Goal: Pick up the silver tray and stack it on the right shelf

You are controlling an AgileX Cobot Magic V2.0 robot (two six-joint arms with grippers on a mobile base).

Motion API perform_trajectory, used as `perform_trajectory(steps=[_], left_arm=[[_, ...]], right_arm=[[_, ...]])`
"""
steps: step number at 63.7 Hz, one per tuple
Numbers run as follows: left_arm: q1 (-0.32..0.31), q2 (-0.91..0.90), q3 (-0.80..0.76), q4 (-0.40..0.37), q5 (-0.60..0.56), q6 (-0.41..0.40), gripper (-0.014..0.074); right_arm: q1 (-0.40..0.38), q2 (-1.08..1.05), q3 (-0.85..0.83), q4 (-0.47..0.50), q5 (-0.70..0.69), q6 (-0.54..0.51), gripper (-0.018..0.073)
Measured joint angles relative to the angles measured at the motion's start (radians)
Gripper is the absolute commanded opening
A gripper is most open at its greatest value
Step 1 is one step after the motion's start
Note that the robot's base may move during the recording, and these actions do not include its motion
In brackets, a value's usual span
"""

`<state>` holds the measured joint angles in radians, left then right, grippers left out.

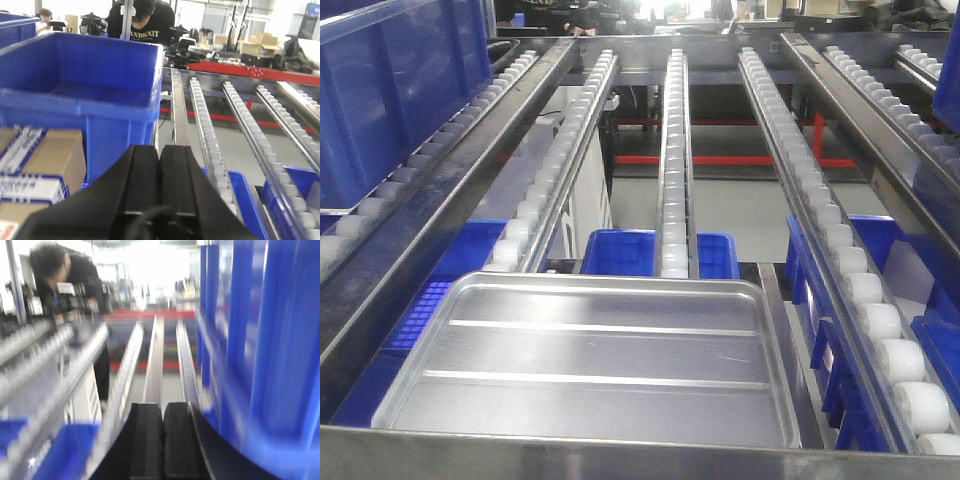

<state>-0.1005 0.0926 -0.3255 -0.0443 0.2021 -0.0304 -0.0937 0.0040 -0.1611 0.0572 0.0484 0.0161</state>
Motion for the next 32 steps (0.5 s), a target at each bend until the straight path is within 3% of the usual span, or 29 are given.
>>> perform_trajectory(steps=[15,22,27,32], left_arm=[[-0.002,0.278,-0.283,-0.022,0.285,0.004,-0.009],[-0.034,0.381,-0.337,-0.092,0.336,0.078,-0.0083],[-0.071,0.447,-0.356,-0.154,0.367,0.161,0.0002],[-0.115,0.501,-0.367,-0.216,0.39,0.214,0.0172]], right_arm=[[0.095,0.182,-0.196,0.0,0.106,0.0,0.0064],[0.186,0.256,-0.242,0.0,0.162,0.0,0.0175],[0.273,0.312,-0.269,0.002,0.189,0.0,0.0309],[0.36,0.368,-0.293,0.002,0.205,0.0,0.0412]])
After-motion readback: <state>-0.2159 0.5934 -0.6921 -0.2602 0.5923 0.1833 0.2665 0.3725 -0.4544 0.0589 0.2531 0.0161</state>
